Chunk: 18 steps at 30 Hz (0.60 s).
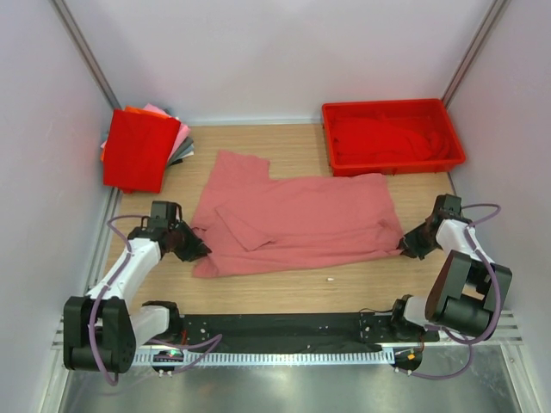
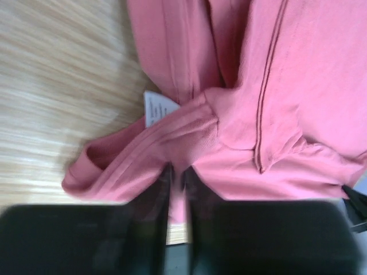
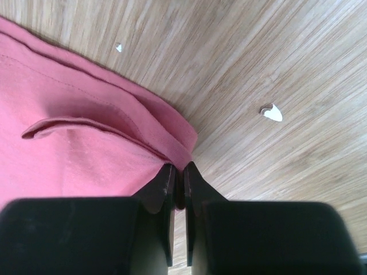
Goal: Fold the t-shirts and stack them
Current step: Fold the tshirt
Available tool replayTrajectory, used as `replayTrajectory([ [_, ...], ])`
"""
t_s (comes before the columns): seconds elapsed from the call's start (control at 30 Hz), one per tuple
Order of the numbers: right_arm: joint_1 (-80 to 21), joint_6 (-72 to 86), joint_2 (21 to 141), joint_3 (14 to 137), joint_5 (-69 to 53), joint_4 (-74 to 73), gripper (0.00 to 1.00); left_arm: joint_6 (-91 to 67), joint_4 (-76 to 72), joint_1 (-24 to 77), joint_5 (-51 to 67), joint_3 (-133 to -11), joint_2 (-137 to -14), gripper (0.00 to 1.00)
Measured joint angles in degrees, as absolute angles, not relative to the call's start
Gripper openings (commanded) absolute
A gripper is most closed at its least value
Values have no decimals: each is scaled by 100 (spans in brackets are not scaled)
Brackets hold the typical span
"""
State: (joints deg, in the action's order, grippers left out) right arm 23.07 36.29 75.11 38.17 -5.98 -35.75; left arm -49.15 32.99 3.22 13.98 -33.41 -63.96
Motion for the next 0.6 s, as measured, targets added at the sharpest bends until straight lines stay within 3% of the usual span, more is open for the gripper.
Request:
replayTrajectory([
  [0.03, 2314, 3632, 7513, 3813, -628, -3573, 40, -4904, 3345, 322, 1402, -3341, -6381, 32],
  [0.07, 2318, 3607, 7516, 3813, -633, -3566, 51, -4897, 3387, 314, 1398, -3341, -6351, 53],
  [0.1, 2338, 3623, 7507, 3813, -635, -3548, 78, -4871, 3433, 298, 1398, -3341, -6296, 60],
  [0.13, 2351, 3649, 7489, 3813, -637, -3542, 88, -4897, 3474, 294, 1406, -3341, -6222, 67],
  [0.2, 2366, 3636, 7380, 3813, -615, -3557, 98, -4915, 3548, 301, 1404, -3345, -6071, 72],
  [0.37, 2373, 3616, 6556, 3835, -526, -3664, 98, -4831, 4014, 493, 1153, -3734, -5714, 75],
  [0.6, 1485, 3667, 5992, 3990, -539, -3332, 77, -4644, 4104, 1044, 714, -4333, -5828, 69],
])
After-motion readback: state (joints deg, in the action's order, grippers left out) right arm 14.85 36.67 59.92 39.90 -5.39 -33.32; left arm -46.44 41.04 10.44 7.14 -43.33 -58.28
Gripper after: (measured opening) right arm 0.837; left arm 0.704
